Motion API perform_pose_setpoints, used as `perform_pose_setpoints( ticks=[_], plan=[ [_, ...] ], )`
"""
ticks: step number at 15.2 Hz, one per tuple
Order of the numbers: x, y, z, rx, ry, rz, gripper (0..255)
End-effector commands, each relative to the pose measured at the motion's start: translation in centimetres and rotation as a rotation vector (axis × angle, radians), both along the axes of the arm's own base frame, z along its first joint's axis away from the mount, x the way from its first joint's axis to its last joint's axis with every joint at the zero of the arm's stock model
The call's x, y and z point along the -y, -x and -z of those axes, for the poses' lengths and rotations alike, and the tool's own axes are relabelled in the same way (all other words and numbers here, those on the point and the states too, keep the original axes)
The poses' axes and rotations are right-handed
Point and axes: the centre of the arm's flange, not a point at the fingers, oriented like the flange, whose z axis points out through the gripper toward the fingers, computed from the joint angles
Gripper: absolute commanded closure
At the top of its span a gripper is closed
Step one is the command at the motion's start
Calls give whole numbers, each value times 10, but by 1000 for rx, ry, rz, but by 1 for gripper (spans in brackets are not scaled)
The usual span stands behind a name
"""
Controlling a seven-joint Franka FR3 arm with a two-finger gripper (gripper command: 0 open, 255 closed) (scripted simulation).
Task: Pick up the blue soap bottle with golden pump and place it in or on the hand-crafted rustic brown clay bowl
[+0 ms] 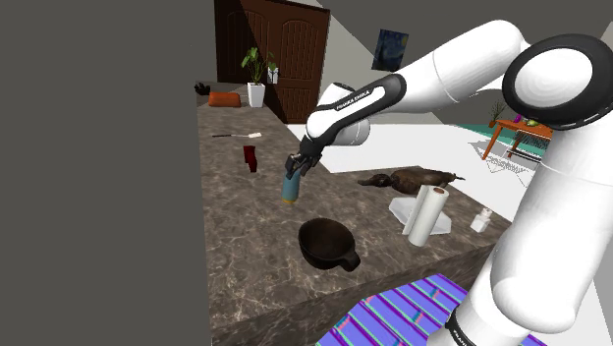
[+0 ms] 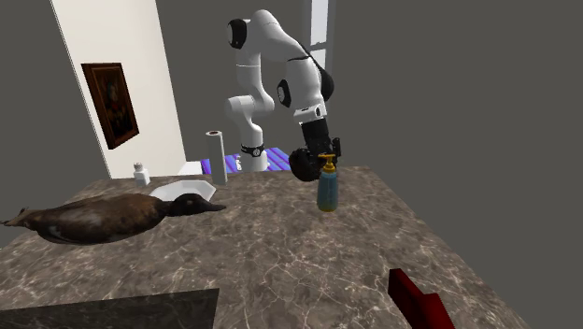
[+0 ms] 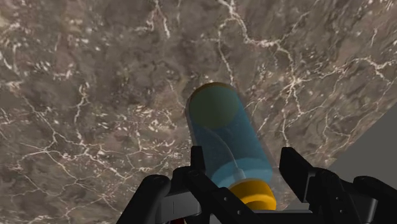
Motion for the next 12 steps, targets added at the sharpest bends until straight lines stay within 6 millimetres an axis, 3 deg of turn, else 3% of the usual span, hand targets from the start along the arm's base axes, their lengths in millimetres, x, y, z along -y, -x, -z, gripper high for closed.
perform_pose_setpoints(
  ticks=[1, 12],
  plan=[
    [-1, 0, -11, 0, 0, 0, 255],
    [-1, 0, -69, 0, 0, 0, 255]
  ],
)
